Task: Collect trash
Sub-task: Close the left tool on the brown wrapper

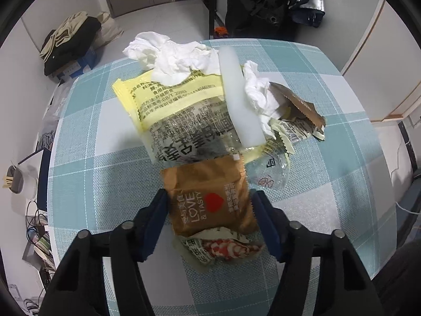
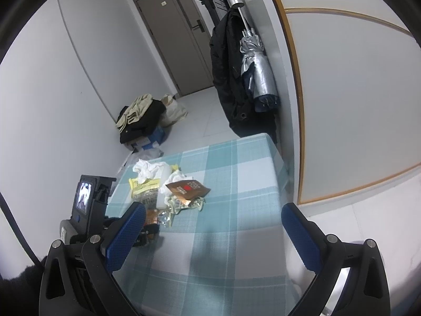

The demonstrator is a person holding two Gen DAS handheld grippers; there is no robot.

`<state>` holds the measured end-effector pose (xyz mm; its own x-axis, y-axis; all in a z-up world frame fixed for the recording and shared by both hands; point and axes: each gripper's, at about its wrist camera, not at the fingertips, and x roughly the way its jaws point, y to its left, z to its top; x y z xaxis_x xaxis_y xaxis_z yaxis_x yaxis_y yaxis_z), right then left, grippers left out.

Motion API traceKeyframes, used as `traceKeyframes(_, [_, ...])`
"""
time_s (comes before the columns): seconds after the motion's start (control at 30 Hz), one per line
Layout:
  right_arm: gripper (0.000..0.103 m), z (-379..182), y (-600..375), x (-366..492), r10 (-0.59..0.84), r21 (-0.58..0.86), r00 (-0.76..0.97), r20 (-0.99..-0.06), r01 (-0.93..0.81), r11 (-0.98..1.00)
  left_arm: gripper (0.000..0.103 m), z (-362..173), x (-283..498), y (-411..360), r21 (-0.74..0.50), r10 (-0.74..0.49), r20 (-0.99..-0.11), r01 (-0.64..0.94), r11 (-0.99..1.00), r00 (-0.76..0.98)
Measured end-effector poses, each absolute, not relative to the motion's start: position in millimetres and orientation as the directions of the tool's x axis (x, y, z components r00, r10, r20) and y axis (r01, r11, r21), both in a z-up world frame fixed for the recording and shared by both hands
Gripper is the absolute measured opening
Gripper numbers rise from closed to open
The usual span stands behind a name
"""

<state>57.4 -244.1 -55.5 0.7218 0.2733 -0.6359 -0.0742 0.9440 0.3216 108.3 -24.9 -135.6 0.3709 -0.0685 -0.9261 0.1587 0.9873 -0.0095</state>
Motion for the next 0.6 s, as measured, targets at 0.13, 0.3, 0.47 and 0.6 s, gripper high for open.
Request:
traceKeyframes(0.13, [0.103,-55.5,-243.4,56.7,0.271,0.319,0.723,-0.636,-0.074,0.945,0.045,-136.0,113.2,-14.0,-0.058,-0.107,-0.924,0.141,0.988,0.368])
traceKeyframes(0.3, [0.103,-55.5,-242.7,56.5,0.272,0.32,0.72,-0.639,-0.074,0.945,0.041,-135.9,115.2,-6.9,-0.114,-0.15,-0.922,0.12,0.986,0.357])
traceKeyframes(0.47, [0.103,-56.0,-240.2,56.7,0.269,0.321,0.719,-0.641,-0.067,0.945,0.041,-135.7,119.1,-0.1,-0.173,-0.195,-0.916,0.092,0.981,0.35])
traceKeyframes(0.6, [0.103,-56.1,-236.2,55.2,0.263,0.313,0.718,-0.644,-0.066,0.947,0.027,-131.8,115.8,7.4,-0.208,-0.224,-0.911,0.084,0.975,0.346])
